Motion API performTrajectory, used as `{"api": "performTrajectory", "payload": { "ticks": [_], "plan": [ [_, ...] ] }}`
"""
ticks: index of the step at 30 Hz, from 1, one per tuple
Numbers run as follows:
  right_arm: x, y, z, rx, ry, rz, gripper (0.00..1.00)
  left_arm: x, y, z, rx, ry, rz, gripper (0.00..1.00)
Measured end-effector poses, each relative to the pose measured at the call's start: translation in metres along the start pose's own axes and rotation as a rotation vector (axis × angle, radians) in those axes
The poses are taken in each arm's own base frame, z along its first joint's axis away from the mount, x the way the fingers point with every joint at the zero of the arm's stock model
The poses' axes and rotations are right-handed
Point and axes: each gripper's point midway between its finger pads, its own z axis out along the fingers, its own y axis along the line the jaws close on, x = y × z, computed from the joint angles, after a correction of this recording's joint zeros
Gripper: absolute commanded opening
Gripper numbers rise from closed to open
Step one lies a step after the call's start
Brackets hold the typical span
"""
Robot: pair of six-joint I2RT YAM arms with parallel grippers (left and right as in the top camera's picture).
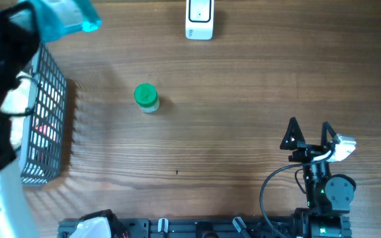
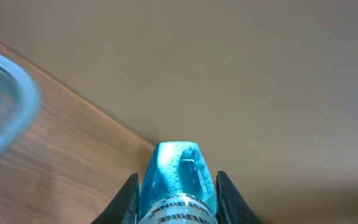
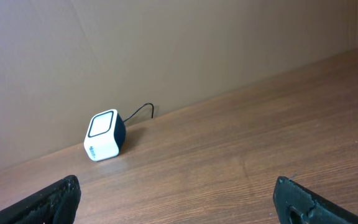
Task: Scan the item barcode
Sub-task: 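Lift the blue bottle toward the scanner and set it on the table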
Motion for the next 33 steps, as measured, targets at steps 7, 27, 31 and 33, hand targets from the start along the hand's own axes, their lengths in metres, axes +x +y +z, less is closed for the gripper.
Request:
{"api": "performTrajectory", "payload": {
  "ticks": [7, 27, 31, 33],
  "plan": [
    [0.000, 0.000, 0.000, 0.000, 0.000, 0.000, 1.00, 0.068, -0.016, 0.079, 0.025, 0.238, 0.025, 0.11],
    [0.000, 0.000, 0.000, 0.000, 0.000, 0.000, 1.00, 0.273, -0.014, 0.203, -0.191, 0.555, 0.260, 0.11],
    [0.000, 0.000, 0.000, 0.000, 0.000, 0.000, 1.00, 0.299, 0.007, 0.215, -0.282, 0.578, 0.313, 0.13],
    [0.000, 0.000, 0.000, 0.000, 0.000, 0.000, 1.00, 0.311, 0.018, 0.220, -0.321, 0.598, 0.333, 0.13]
  ]
}}
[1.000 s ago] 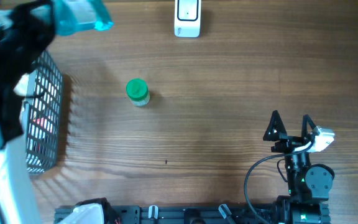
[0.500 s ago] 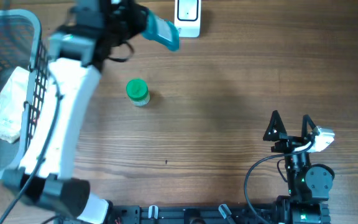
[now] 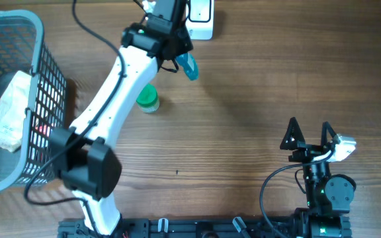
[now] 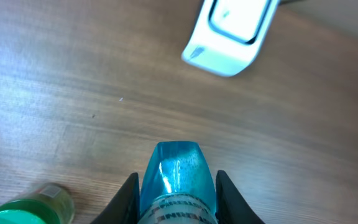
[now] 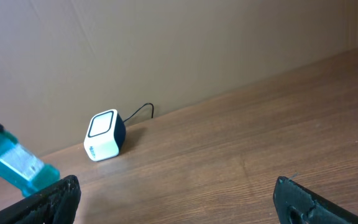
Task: Scan the item barcode
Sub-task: 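Lift the blue bottle toward the scanner and set it on the table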
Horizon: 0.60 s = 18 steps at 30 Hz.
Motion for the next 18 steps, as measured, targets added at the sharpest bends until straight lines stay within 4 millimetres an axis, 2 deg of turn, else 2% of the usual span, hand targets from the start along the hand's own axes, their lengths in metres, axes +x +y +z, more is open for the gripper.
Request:
{"api": "performTrajectory", "payload": {
  "ticks": [4, 6, 14, 18],
  "plan": [
    [0.000, 0.000, 0.000, 0.000, 0.000, 0.000, 1.00, 0.024, 0.007, 0.035, -0.072, 0.065, 0.030, 0.15],
    [0.000, 0.000, 0.000, 0.000, 0.000, 0.000, 1.00, 0.031, 0.007, 0.046, -0.090, 0.078, 0.040, 0.22],
    [0.000, 0.000, 0.000, 0.000, 0.000, 0.000, 1.00, 0.037, 0.004, 0.051, -0.094, 0.084, 0.054, 0.43],
    [0.000, 0.000, 0.000, 0.000, 0.000, 0.000, 1.00, 0.038, 0.004, 0.053, -0.098, 0.089, 0.053, 0.44]
  ]
}}
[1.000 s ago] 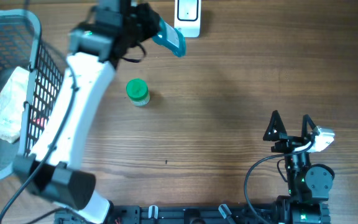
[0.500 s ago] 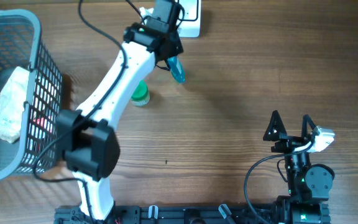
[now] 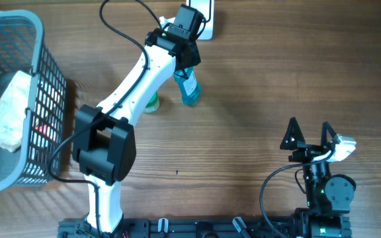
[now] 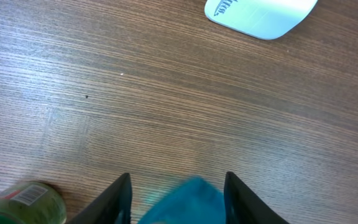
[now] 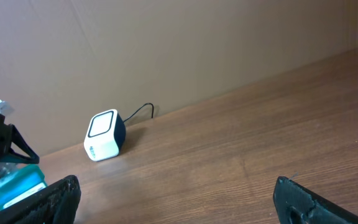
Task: Scan the item barcode
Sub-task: 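Lift the blue bottle toward the scanner and set it on the table, then reach the left gripper into the basket and grasp the paper packet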
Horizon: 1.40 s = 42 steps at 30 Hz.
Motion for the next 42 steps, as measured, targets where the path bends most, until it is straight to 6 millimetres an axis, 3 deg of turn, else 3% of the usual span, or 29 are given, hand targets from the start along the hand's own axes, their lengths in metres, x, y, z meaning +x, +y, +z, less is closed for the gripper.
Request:
{"api": "performTrajectory", "payload": {
  "ticks": [6, 10, 12, 16, 17, 19, 20, 23, 25, 27, 30, 32, 33, 35, 36, 38, 42],
  "plan": [
    [0.000, 0.000, 0.000, 0.000, 0.000, 0.000, 1.00, 0.004, -0.005, 0.000, 0.004, 0.004, 0.015, 0.27],
    [0.000, 0.000, 0.000, 0.000, 0.000, 0.000, 1.00, 0.008, -0.010, -0.001, 0.010, 0.005, 0.024, 0.26],
    [0.000, 0.000, 0.000, 0.000, 0.000, 0.000, 1.00, 0.009, -0.012, -0.001, 0.012, 0.006, 0.029, 0.38],
    [0.000, 0.000, 0.000, 0.000, 0.000, 0.000, 1.00, 0.010, -0.015, -0.002, 0.012, -0.001, 0.034, 0.47],
    [0.000, 0.000, 0.000, 0.000, 0.000, 0.000, 1.00, 0.009, -0.015, -0.002, 0.009, -0.007, 0.035, 0.55],
    [0.000, 0.000, 0.000, 0.000, 0.000, 0.000, 1.00, 0.004, -0.011, -0.002, -0.011, -0.030, 0.038, 0.92],
    [0.000, 0.000, 0.000, 0.000, 0.000, 0.000, 1.00, 0.003, -0.009, -0.003, -0.021, -0.037, 0.055, 1.00],
    [0.000, 0.000, 0.000, 0.000, 0.000, 0.000, 1.00, -0.009, 0.005, -0.015, -0.076, -0.064, 0.087, 1.00],
    [0.000, 0.000, 0.000, 0.000, 0.000, 0.000, 1.00, -0.028, 0.017, -0.040, -0.109, -0.109, 0.082, 1.00],
    [0.000, 0.000, 0.000, 0.000, 0.000, 0.000, 1.00, -0.057, 0.033, -0.081, -0.124, -0.195, 0.049, 1.00],
    [0.000, 0.000, 0.000, 0.000, 0.000, 0.000, 1.00, -0.111, 0.074, -0.172, -0.105, -0.380, -0.069, 1.00],
    [0.000, 0.000, 0.000, 0.000, 0.000, 0.000, 1.00, -0.139, 0.134, -0.250, -0.123, -0.531, -0.201, 1.00],
    [0.000, 0.000, 0.000, 0.000, 0.000, 0.000, 1.00, -0.144, 0.164, -0.279, -0.143, -0.584, -0.262, 1.00],
    [0.000, 0.000, 0.000, 0.000, 0.000, 0.000, 1.00, -0.136, 0.233, -0.327, -0.220, -0.643, -0.404, 1.00],
    [0.000, 0.000, 0.000, 0.000, 0.000, 0.000, 1.00, -0.123, 0.271, -0.344, -0.267, -0.638, -0.490, 1.00],
    [0.000, 0.000, 0.000, -0.001, 0.000, 0.000, 1.00, -0.102, 0.324, -0.357, -0.336, -0.613, -0.624, 1.00],
    [0.000, 0.000, 0.000, 0.000, 0.000, 0.000, 1.00, -0.068, 0.392, -0.337, -0.396, -0.456, -0.829, 1.00]
  ]
}}
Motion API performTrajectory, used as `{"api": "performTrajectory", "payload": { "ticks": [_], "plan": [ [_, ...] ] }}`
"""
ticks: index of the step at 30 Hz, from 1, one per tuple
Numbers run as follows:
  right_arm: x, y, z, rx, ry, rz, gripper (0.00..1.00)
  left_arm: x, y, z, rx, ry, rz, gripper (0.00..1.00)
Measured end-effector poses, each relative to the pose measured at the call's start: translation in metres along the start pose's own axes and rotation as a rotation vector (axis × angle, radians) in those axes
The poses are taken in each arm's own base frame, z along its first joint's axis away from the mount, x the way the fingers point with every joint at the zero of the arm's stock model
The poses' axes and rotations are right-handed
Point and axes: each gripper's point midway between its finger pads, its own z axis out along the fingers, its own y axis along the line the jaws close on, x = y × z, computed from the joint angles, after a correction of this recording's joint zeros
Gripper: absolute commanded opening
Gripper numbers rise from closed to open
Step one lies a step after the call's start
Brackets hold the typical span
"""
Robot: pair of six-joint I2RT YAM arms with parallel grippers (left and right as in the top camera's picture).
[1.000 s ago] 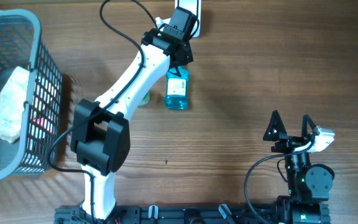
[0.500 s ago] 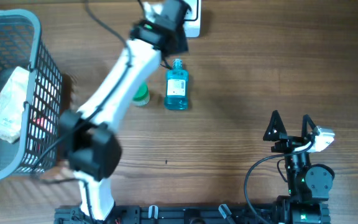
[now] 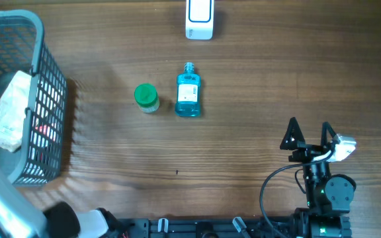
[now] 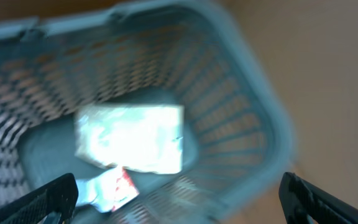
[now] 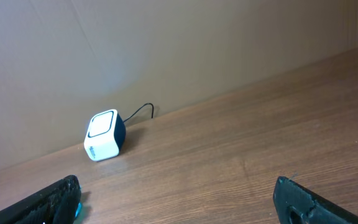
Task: Scan the item barcode
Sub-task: 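Reach the left gripper into the basket and grasp the paper packet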
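A blue bottle (image 3: 188, 94) lies flat on the wooden table, its cap toward the white scanner (image 3: 199, 20) at the far edge. A green-capped jar (image 3: 145, 97) stands just left of the bottle. My left gripper (image 4: 179, 208) is open over the grey basket (image 4: 253, 118), nothing between its fingers; the view is blurred. A white packet (image 4: 132, 137) and a red-and-white item (image 4: 114, 186) lie in the basket. My right gripper (image 3: 307, 134) stands open at the near right, far from the bottle. The scanner (image 5: 104, 144) also shows in the right wrist view.
The basket (image 3: 51, 99) fills the table's left end, with the white packet (image 3: 4, 116) inside it. A white link of the left arm crosses the near left corner. The scanner's black cable (image 5: 143, 111) runs toward the back wall.
The left gripper was above the blue bottle by the scanner; now it is open over the basket. The bottle lies free on the table beside the green jar. The right arm has not moved.
My left gripper held the blue bottle high over the basket's far end. Then it held it just in front of the scanner. Then its jaws stood wider with the bottle down beside the green jar. Now the bottle lies free and the gripper is over the basket.
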Motion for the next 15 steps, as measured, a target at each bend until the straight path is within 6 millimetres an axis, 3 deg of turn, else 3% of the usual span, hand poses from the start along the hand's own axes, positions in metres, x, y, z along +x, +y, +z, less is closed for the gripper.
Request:
{"api": "performTrajectory", "payload": {
  "ticks": [4, 7, 11, 15],
  "plan": [
    [0.000, 0.000, 0.000, 0.000, 0.000, 0.000, 1.00, 0.013, 0.039, 0.056, -0.131, 0.161, -0.078, 1.00],
    [0.000, 0.000, 0.000, 0.000, 0.000, 0.000, 1.00, 0.028, 0.059, 0.078, -0.191, 0.235, -0.106, 1.00],
    [0.000, 0.000, 0.000, 0.000, 0.000, 0.000, 1.00, 0.042, 0.066, 0.105, -0.207, 0.253, -0.113, 1.00],
    [0.000, 0.000, 0.000, 0.000, 0.000, 0.000, 1.00, 0.068, 0.077, 0.150, -0.221, 0.271, -0.114, 1.00]
  ]
}}
